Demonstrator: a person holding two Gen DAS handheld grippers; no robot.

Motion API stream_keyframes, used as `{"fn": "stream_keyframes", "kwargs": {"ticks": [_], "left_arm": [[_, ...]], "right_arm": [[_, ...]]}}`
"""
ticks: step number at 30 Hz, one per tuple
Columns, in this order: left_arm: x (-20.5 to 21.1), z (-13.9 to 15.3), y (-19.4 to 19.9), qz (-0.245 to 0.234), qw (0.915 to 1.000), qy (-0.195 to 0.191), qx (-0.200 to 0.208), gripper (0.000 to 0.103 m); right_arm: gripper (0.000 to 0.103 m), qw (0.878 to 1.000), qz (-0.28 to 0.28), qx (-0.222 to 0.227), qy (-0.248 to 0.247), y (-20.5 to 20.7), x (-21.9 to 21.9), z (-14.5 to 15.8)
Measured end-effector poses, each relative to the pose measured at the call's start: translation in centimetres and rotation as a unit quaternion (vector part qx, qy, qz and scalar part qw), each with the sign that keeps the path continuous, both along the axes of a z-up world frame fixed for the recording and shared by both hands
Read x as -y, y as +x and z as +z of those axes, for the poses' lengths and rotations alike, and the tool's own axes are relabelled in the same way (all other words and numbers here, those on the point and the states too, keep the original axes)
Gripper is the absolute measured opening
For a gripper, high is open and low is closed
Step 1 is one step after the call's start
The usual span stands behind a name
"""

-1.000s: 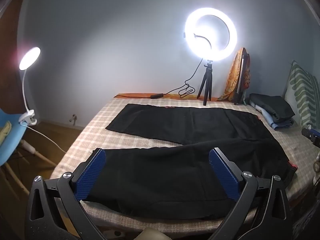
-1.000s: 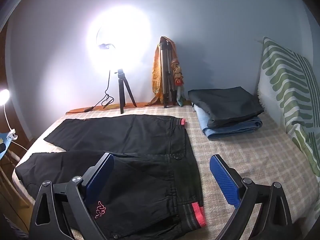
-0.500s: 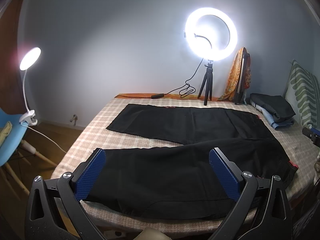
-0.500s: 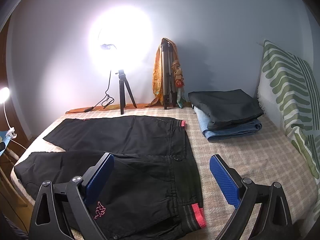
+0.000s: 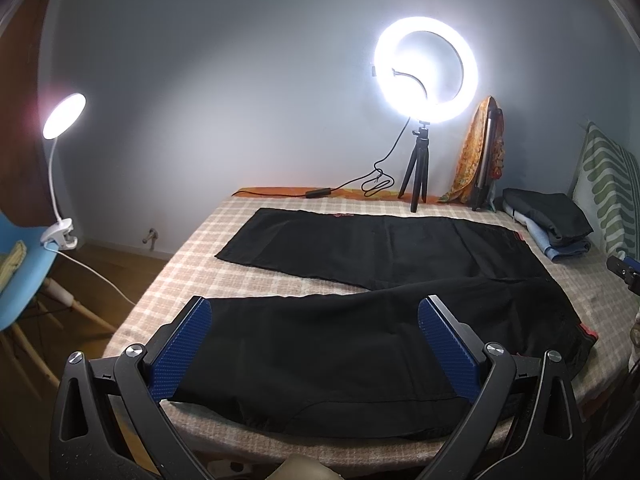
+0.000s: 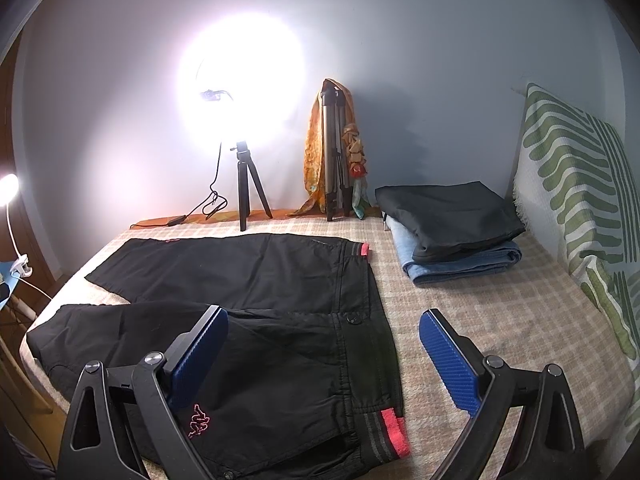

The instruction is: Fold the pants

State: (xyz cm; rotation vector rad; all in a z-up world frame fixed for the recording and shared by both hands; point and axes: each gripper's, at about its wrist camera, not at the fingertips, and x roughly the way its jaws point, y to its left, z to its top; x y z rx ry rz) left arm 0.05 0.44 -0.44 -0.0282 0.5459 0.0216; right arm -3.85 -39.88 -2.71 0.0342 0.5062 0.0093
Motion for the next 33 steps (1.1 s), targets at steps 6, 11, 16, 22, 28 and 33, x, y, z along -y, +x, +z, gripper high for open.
{"fn": "stream_keyframes", "kwargs": {"ticks": [6,11,16,22,28,33], "left_arm": [[-0.03,0.01,0.01,0.0,1.0,0.0,0.0,0.102],[-0.16,-0.08,-0.01,0.001,1.0,0.002,0.002,0.102],[-0.06,-0.1,-0.12,0.001,1.0,0.003,0.002,0.102],[-0.06,-0.18,-0.14,0.001,1.0,0.003,0.003,0.102],[-0.05,-0.15,-0.1,0.001,1.0,0.004,0.003,0.102],[-0.06,-0.28,-0.22,0.002,1.0,0.004,0.005,0.102]], "right_arm": [[0.097,1.0,0.003,-0.001,-0.003,0.12,-0.02,0.04],[0.097,1.0,0.004,0.002,-0.007,-0.02,-0.27,-0.03],[0.097,1.0,0.006,0.004,-0.012,-0.13,-0.53,-0.15],[0.097,1.0,0.006,0.004,-0.012,-0.08,-0.64,-0.23],[0.097,1.0,0.008,0.004,-0.013,0.0,-0.78,-0.3],[0.097,1.0,0.008,0.005,-0.013,0.06,-0.86,-0.31]]}}
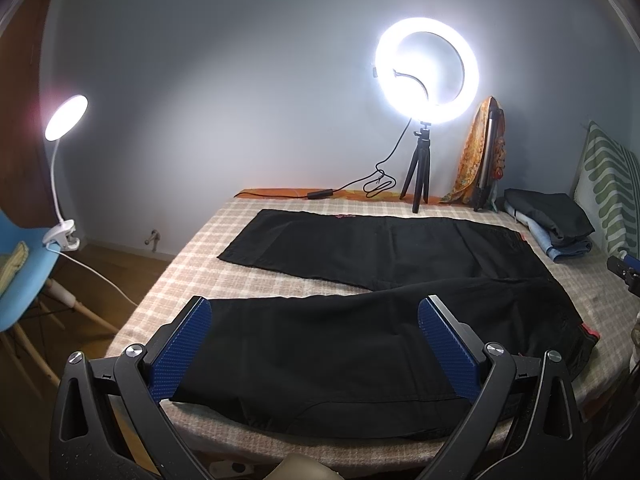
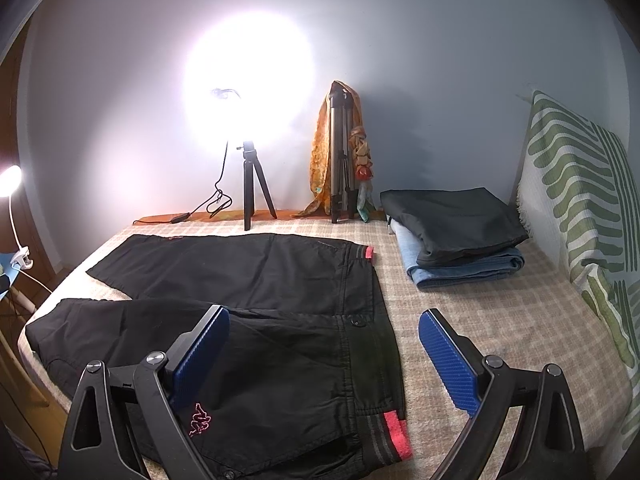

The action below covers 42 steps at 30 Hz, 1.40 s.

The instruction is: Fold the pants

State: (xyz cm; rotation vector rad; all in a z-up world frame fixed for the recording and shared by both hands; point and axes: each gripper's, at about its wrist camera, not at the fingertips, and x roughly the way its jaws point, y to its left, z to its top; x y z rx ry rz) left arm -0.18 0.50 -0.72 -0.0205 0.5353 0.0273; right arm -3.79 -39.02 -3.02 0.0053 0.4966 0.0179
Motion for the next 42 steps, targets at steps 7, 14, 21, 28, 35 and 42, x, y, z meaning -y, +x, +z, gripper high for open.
{"fn": "stream_keyframes", "kwargs": {"ticks": [7,14,21,28,35,42], "left_arm": [[0.0,0.0,-0.2,0.0,1.0,0.001,0.0,0.102],[-0.2,0.1,-0.3,0.002,1.0,0.001,-0.002,0.102],[-1.0,0.2,-0.4,-0.004,0.9998,-0.019,-0.005,0.102],[-2.2,-0.4,-0.3,-0.003,0.9997,-0.022,-0.004,0.101],[-3.6,-1.7,-0.1,-0.036,0.9991,0.008,-0.021,0.081],[-7.5,-2.9,0.3,-0.031,0.9972,0.038,-0.057,0.059]], "right_arm": [[0.097,1.0,0.001,0.0,-0.001,0.0,-0.1,0.0],[0.097,1.0,0.001,0.0,-0.004,-0.1,-0.1,0.0],[0.097,1.0,0.004,0.006,-0.01,-0.7,0.1,0.1],[0.095,0.998,0.03,0.01,-0.052,-1.5,-0.5,-0.8],[0.095,0.997,0.048,-0.001,-0.066,-2.3,0.0,-2.8],[0.095,0.992,0.097,-0.011,-0.076,-3.0,-0.5,-4.6]]}}
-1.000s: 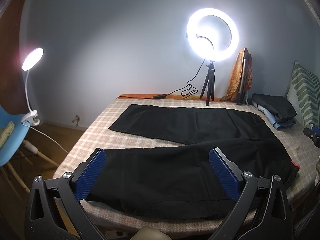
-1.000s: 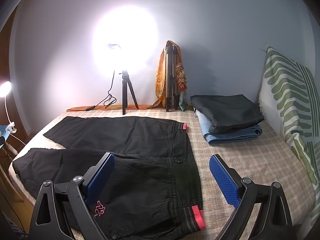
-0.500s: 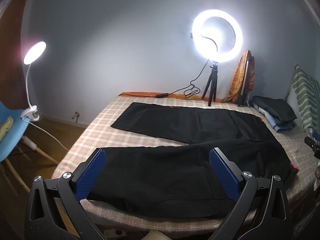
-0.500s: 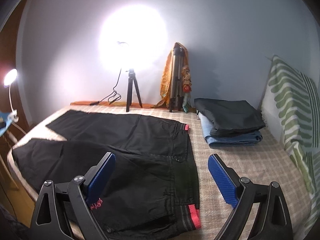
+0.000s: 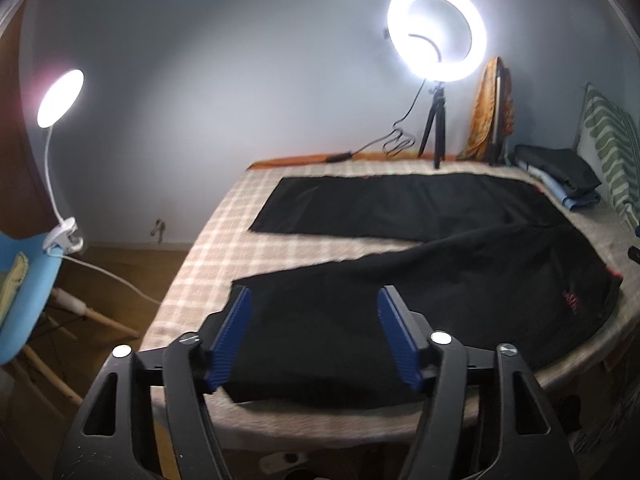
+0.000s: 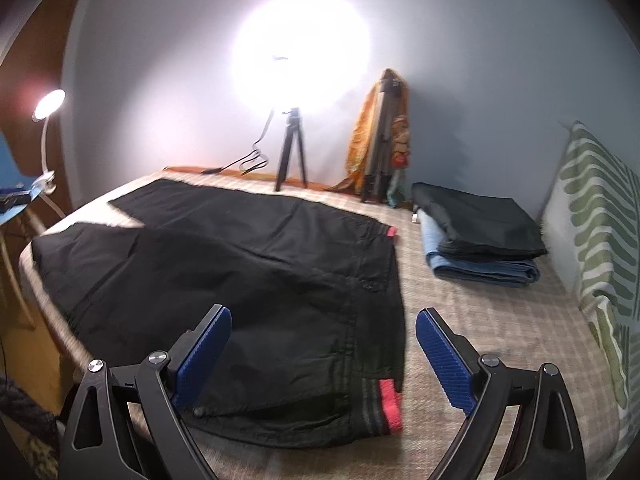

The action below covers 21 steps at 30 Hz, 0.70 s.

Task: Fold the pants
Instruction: 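Lower both tools onto the black pants edge and close both grippers on it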

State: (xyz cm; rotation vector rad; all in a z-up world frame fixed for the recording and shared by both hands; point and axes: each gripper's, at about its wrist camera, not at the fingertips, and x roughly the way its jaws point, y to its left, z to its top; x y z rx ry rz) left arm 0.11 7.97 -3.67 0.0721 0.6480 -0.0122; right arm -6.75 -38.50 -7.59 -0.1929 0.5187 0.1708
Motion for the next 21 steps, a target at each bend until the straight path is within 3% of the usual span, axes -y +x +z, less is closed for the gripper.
{"fn": "stream_keyframes", "kwargs": {"ticks": [6,8,9,16,21], "left_arm": [[-2.7,-2.0,0.0,-0.006,0.9989,-0.017,-0.044,0.048],[-2.2,-2.7,-0.3,-0.024,0.9981,-0.001,-0.056,0.047],[-2.1,-2.9,-0.3,-0.031,0.9977,0.005,-0.06,0.047],[-0.4,-5.4,-0.5,-0.076,0.991,0.044,-0.101,0.047],[0.5,-6.1,-0.8,-0.099,0.988,0.046,-0.109,0.047]], "right_arm": [[0.092,0.996,0.074,-0.035,-0.033,-0.6,-2.6,-1.9],[0.077,0.992,0.105,-0.056,-0.047,-0.7,-3.7,-2.8],[0.075,0.988,0.125,-0.073,-0.055,-0.7,-4.3,-3.4],[0.07,0.969,0.185,-0.122,-0.113,-1.5,-7.0,-6.8],[0.069,0.96,0.196,-0.138,-0.143,-1.4,-7.7,-8.1]]}}
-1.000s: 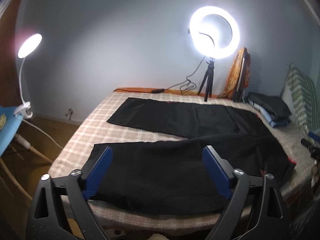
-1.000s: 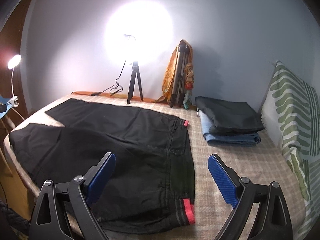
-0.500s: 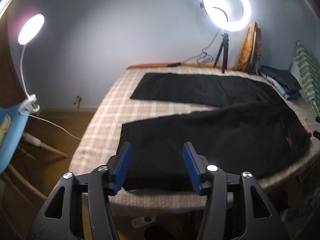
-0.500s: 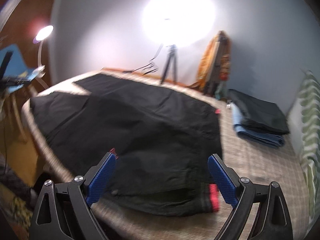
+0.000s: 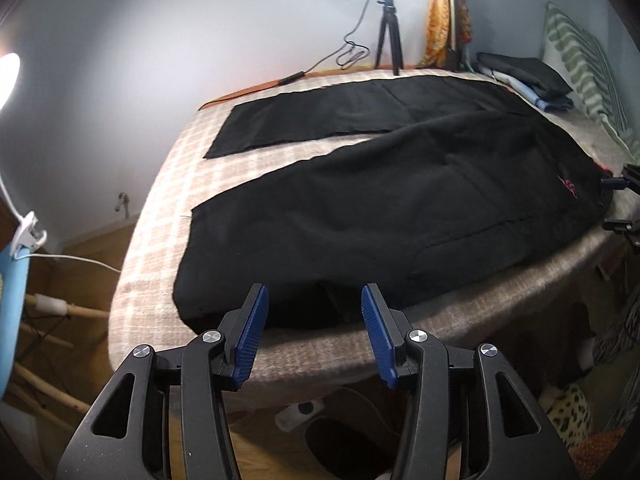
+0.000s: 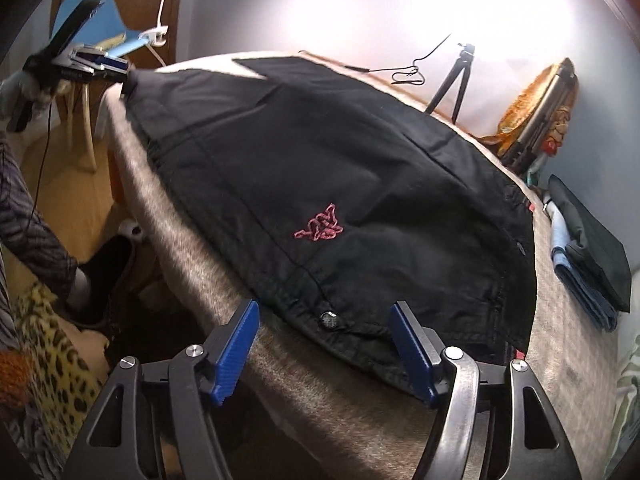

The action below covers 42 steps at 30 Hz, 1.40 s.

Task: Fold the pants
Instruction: 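Lower both tools onto the black pants edge and close both grippers on it, then lift the gripped pants edge with both tools and fold it over the other half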

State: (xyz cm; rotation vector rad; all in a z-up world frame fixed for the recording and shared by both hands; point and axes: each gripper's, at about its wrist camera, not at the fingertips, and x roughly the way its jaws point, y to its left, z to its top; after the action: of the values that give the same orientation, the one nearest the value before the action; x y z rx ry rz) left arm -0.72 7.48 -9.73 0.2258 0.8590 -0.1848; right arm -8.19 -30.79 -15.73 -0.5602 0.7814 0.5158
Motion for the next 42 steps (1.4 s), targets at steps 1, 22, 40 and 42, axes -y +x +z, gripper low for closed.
{"fn": "stream_keyframes", "kwargs": {"ticks": [1,22,40,42], "left_arm": [[0.1,0.0,-0.1,-0.005,1.0,0.0,-0.001,0.047],[5.5,-3.0,-0.6,-0.101,0.9884,0.113,0.003,0.049],[-0.3,-2.9,4.3,-0.004,0.991,0.133,0.014,0.006],[-0.7,-2.5,4.1,-0.006,0.9929,0.117,0.017,0.005]], "right_arm": [[0.069,1.0,0.002,0.001,-0.009,0.0,-0.2,-0.2],[0.015,0.998,-0.001,0.056,-0.024,2.3,-1.9,2.2],[0.037,0.999,0.005,0.03,-0.018,2.2,-1.0,1.6],[0.045,0.998,0.008,0.041,-0.055,1.7,-1.0,0.7]]}}
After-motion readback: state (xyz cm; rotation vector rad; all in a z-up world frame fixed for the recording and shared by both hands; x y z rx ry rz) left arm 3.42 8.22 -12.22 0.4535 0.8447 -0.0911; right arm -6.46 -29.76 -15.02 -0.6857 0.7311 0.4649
